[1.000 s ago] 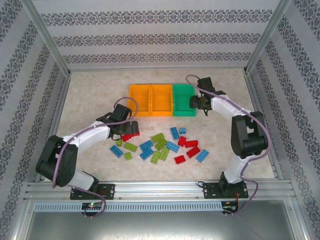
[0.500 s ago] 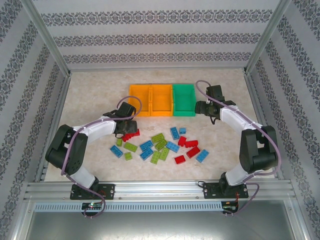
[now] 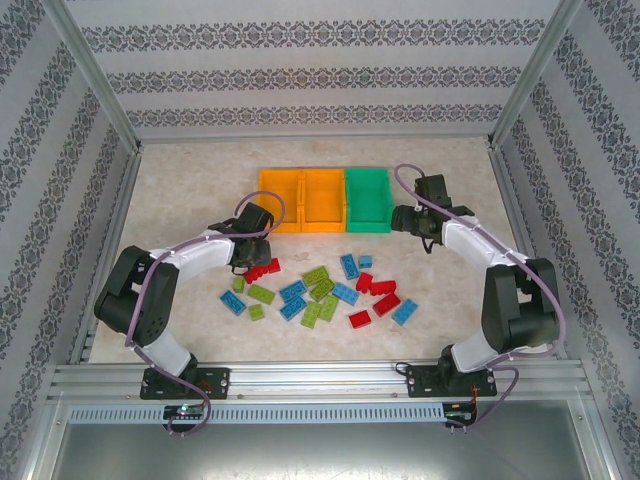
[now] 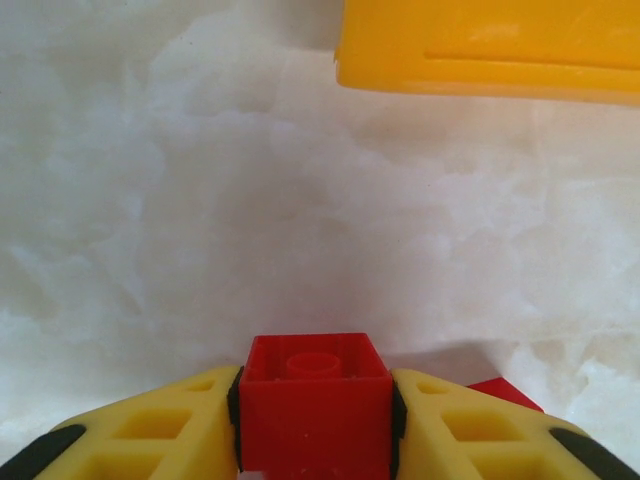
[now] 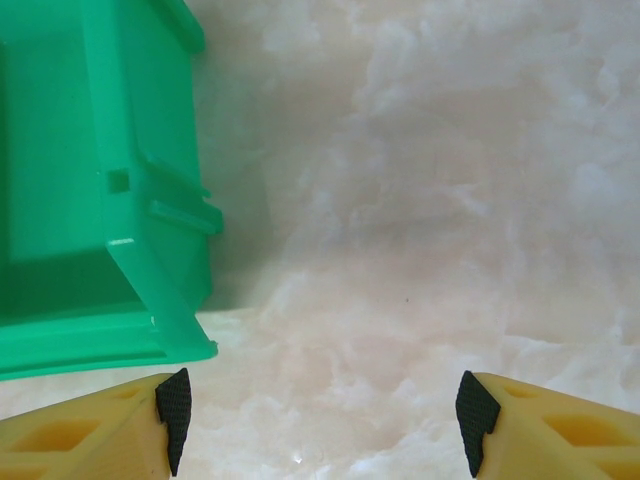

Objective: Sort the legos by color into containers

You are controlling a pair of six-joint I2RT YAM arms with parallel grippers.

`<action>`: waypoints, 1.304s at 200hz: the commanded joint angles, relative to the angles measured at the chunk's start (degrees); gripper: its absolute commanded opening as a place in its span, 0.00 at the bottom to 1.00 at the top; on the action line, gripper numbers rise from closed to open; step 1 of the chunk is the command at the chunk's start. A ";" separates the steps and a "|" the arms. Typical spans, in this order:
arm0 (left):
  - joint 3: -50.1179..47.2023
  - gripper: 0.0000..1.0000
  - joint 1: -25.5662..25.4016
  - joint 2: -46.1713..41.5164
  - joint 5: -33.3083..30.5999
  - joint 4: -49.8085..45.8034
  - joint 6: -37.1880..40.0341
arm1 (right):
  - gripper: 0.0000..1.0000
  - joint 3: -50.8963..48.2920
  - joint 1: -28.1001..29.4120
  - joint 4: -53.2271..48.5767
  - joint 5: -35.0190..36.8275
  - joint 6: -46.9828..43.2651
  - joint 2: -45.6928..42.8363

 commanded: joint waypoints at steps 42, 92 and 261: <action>3.01 0.34 -0.63 -2.49 -1.72 -3.43 0.90 | 0.73 -3.20 0.34 -1.23 0.83 1.21 -3.58; 9.82 0.34 -0.71 -7.07 -2.01 -5.47 3.81 | 0.74 -5.15 4.02 -3.46 1.68 1.08 -6.50; 38.53 0.58 1.69 18.98 -0.29 -10.74 9.76 | 0.84 -12.08 19.97 -20.30 -3.46 7.20 -13.29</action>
